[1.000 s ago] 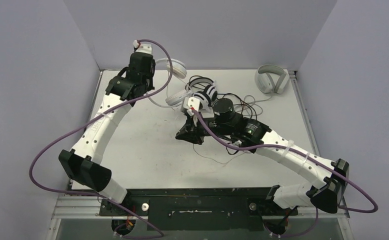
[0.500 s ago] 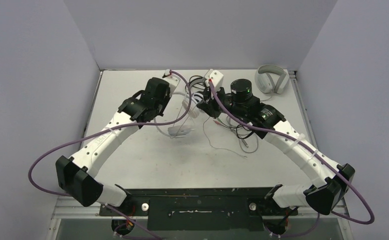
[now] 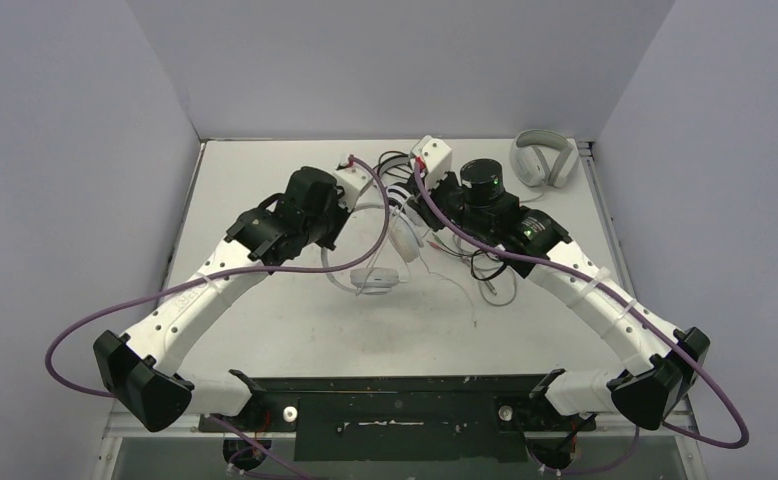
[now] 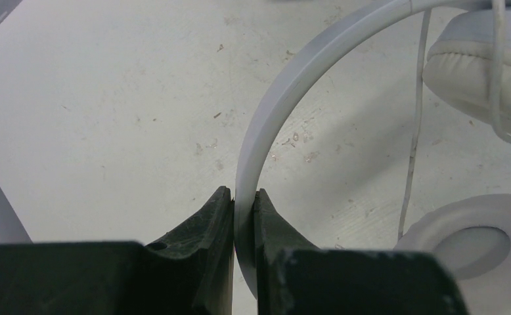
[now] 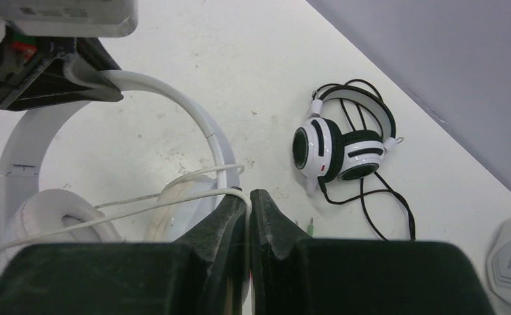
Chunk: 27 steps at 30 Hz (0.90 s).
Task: Wrap the headphones
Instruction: Wrap the headphones cable around the headphones.
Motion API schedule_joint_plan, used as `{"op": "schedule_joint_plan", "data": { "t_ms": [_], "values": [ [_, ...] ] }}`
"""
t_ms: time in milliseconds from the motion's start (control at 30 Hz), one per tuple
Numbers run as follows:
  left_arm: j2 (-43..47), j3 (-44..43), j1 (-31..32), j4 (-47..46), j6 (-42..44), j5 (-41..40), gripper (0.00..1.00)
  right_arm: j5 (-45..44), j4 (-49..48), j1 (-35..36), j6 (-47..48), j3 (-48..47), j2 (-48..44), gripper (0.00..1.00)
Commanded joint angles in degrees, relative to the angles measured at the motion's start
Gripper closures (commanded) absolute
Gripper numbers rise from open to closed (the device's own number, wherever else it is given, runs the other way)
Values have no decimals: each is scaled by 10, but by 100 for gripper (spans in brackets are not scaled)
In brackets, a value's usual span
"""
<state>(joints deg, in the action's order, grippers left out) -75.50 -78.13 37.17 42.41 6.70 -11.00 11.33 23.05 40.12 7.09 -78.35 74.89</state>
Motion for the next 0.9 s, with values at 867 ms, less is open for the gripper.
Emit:
{"op": "schedule_joint_plan", "data": {
  "t_ms": [867],
  "values": [
    [-118,-41,-125,44,-305,57,100,178,-97,-38,-68,40,-100,100]
  ]
}}
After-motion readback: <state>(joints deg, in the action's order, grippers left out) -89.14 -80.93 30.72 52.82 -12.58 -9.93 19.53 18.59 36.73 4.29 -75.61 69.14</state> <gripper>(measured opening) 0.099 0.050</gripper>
